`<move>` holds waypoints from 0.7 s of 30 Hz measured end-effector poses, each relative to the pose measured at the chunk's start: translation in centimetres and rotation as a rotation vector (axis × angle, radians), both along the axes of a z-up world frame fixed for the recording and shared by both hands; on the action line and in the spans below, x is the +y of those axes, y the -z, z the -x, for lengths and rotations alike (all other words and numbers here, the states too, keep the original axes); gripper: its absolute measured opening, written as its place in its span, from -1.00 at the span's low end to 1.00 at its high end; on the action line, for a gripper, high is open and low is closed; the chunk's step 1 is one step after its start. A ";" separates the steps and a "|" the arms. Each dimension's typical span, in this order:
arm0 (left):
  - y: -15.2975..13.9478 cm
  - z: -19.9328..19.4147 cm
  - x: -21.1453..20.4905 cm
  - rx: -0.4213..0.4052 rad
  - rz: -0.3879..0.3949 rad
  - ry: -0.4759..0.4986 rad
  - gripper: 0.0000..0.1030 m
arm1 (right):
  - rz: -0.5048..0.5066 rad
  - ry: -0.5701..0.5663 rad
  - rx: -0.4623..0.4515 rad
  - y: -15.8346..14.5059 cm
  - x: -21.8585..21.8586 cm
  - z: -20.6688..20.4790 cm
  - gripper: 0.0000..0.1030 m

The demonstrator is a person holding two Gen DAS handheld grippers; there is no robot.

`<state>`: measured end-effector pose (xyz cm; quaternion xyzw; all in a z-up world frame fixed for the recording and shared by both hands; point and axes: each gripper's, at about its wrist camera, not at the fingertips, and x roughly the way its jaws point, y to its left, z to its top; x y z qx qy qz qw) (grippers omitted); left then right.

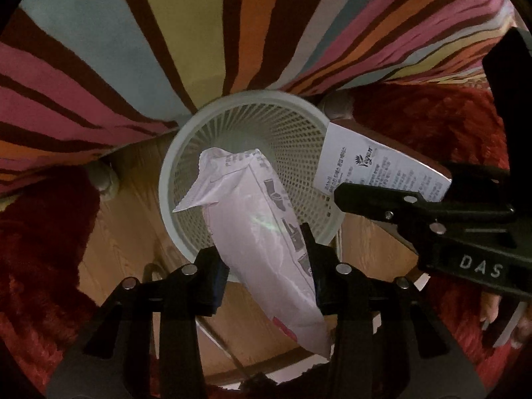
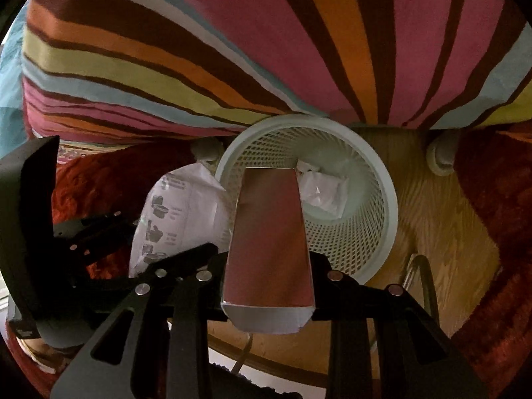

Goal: Collect trash
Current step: 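Open the left tool and the right tool to drop both items into the wastebasket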

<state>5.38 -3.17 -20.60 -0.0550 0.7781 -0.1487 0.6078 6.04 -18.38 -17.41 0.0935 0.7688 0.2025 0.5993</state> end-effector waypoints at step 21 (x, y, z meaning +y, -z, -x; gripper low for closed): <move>-1.0 0.9 0.7 -0.045 -0.036 -0.025 0.62 | 0.043 0.068 -0.053 -1.1 -1.0 0.1 0.78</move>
